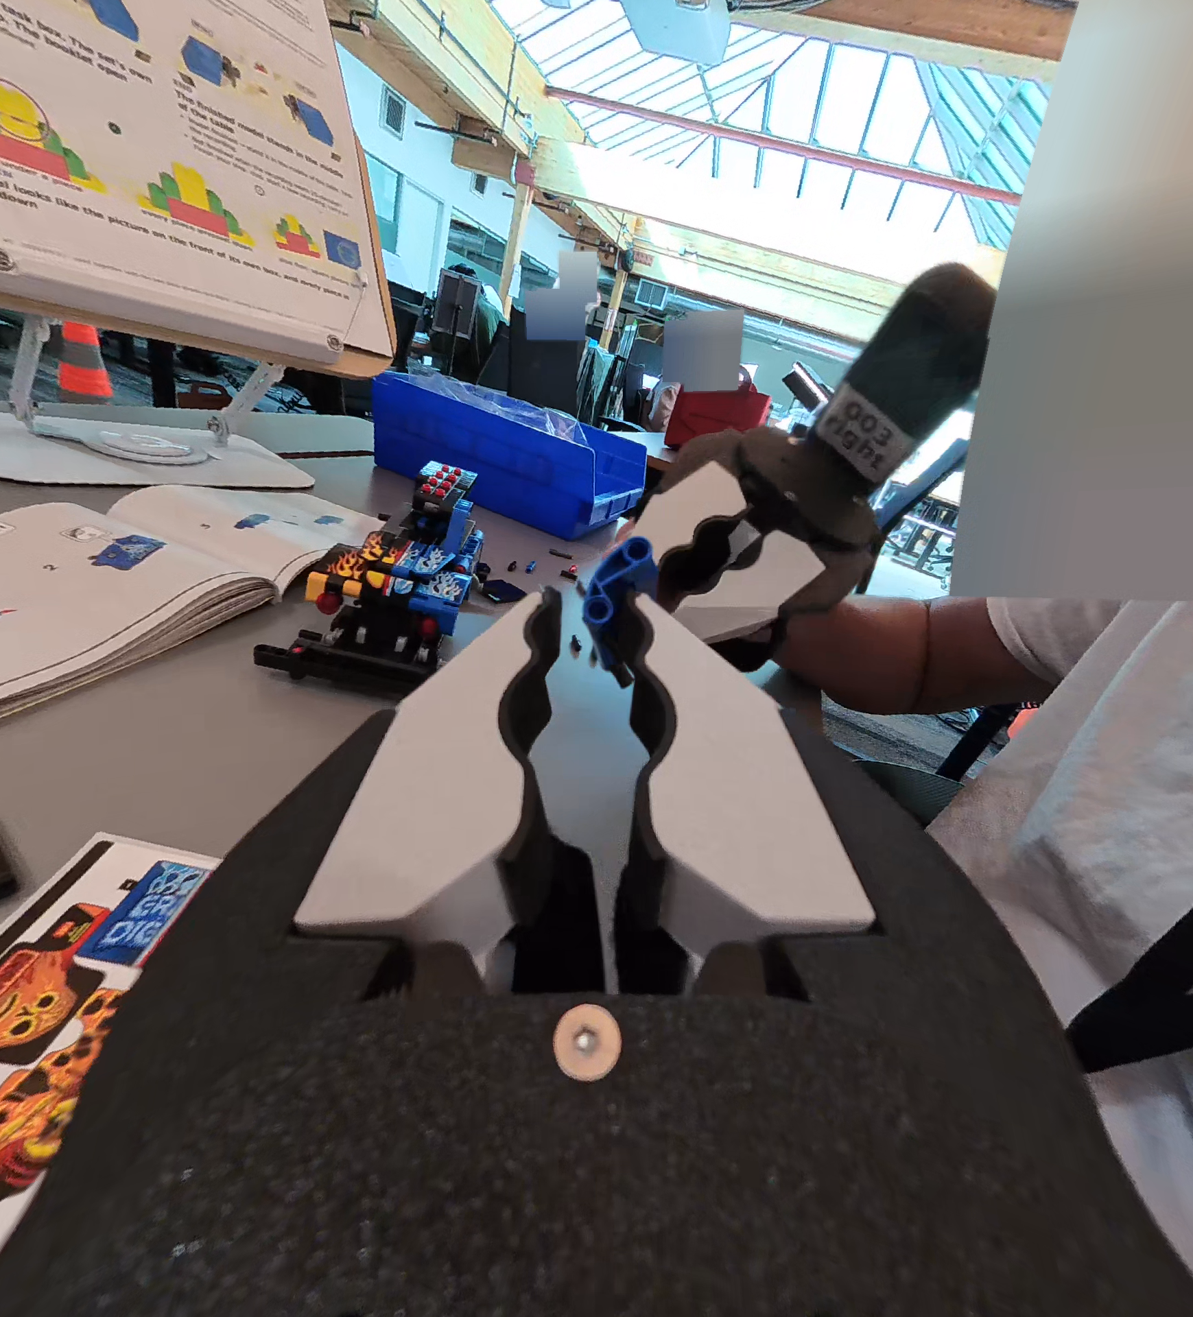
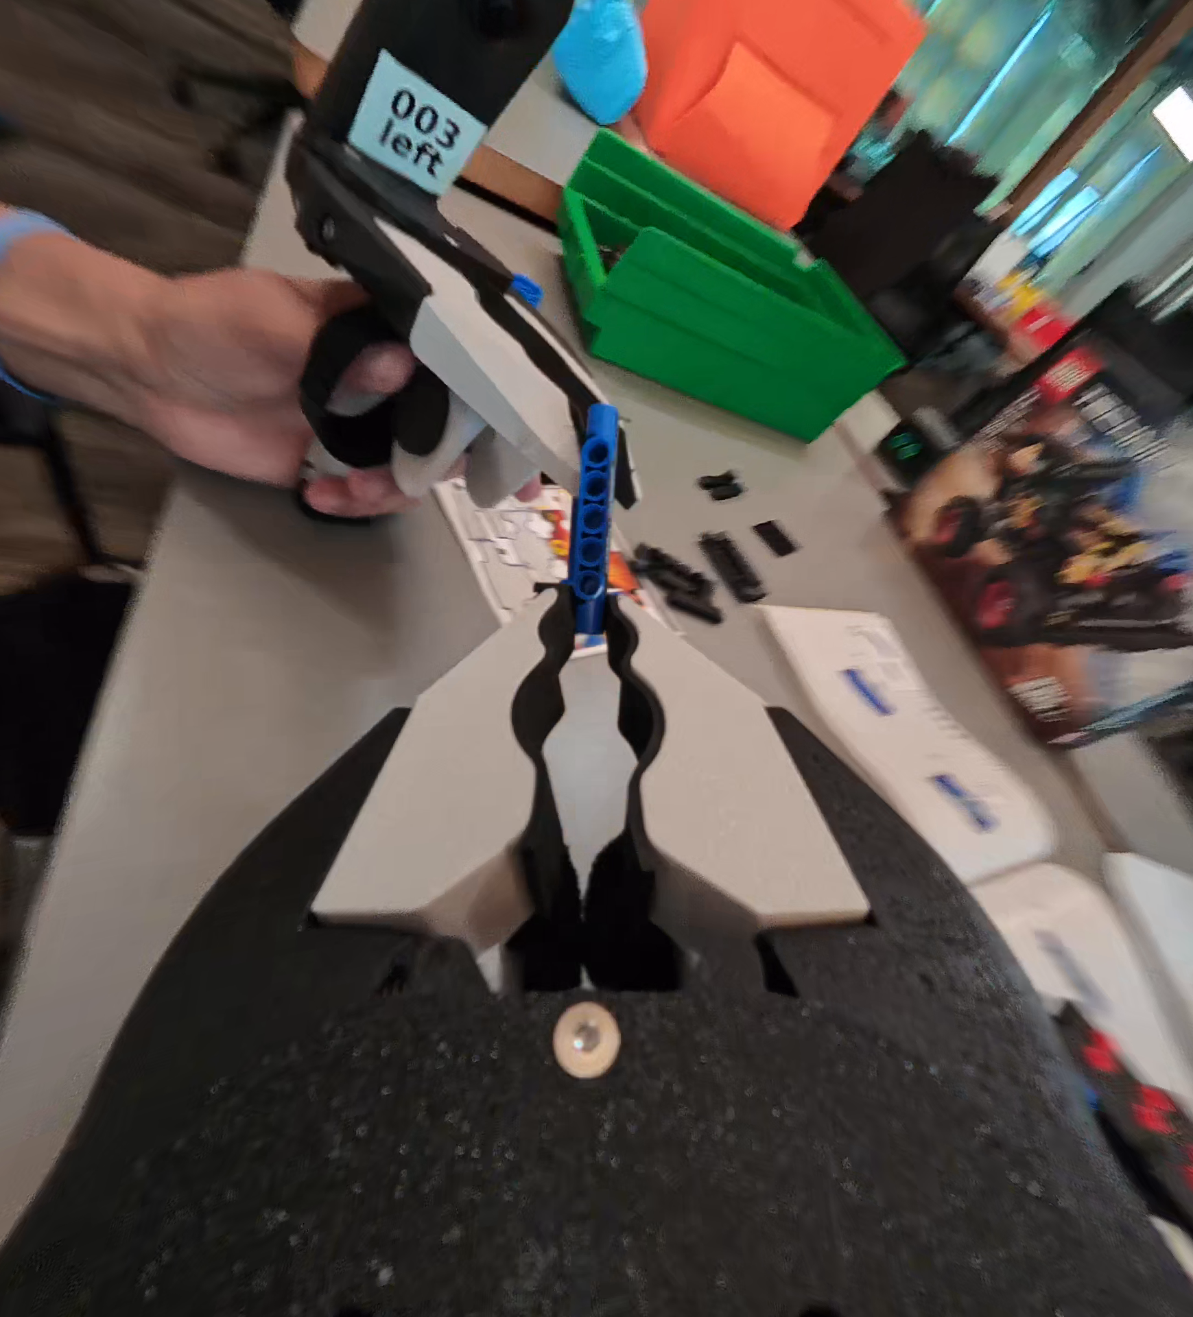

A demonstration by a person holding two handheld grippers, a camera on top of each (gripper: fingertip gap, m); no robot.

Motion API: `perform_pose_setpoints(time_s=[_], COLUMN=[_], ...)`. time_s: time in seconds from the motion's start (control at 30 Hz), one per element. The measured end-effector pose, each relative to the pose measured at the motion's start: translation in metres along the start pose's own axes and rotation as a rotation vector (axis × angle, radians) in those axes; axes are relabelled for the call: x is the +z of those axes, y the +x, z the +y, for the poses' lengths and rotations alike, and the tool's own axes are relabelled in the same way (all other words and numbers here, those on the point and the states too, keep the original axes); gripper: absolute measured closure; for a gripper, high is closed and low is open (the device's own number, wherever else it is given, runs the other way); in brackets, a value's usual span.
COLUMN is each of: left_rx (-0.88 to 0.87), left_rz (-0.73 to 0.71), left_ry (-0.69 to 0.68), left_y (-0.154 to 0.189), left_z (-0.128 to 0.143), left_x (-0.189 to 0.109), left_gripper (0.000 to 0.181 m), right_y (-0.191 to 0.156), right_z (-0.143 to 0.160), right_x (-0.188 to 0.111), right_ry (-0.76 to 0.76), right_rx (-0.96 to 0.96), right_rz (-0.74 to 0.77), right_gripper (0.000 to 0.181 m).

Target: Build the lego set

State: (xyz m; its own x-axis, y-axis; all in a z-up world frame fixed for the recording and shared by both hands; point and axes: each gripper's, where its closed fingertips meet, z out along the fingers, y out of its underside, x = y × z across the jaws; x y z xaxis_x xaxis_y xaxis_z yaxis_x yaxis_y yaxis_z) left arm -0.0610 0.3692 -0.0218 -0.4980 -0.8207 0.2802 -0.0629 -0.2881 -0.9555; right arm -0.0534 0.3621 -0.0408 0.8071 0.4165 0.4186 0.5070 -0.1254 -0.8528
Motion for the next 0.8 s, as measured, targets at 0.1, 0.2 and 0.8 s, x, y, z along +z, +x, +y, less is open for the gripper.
perform_pose_setpoints(time_s=[0.1,0.2,0.8], left_rx=[-0.003,-0.02,-0.195], left_rz=[0.05,0.045,-0.03], left_ry=[0.005,-0.016,-0.033], left_y=[0.009,0.009,-0.013], left_z=[0.001,0.004,0.009], left_x=[0.003,0.004,0.01], left_gripper=[0.163,0.166,0.168], right_y=[-0.006,-0.011,0.003], right_z=[-0.001,0.0,-0.012], right_x=[0.0,0.0,0.015], right_ry=[0.029,0.042,0.053], right_rx=[0.237,0.399,-0.103], right_rz=[-0.153,-0.273,0.191], right_gripper=[0.174,0.174,0.144])
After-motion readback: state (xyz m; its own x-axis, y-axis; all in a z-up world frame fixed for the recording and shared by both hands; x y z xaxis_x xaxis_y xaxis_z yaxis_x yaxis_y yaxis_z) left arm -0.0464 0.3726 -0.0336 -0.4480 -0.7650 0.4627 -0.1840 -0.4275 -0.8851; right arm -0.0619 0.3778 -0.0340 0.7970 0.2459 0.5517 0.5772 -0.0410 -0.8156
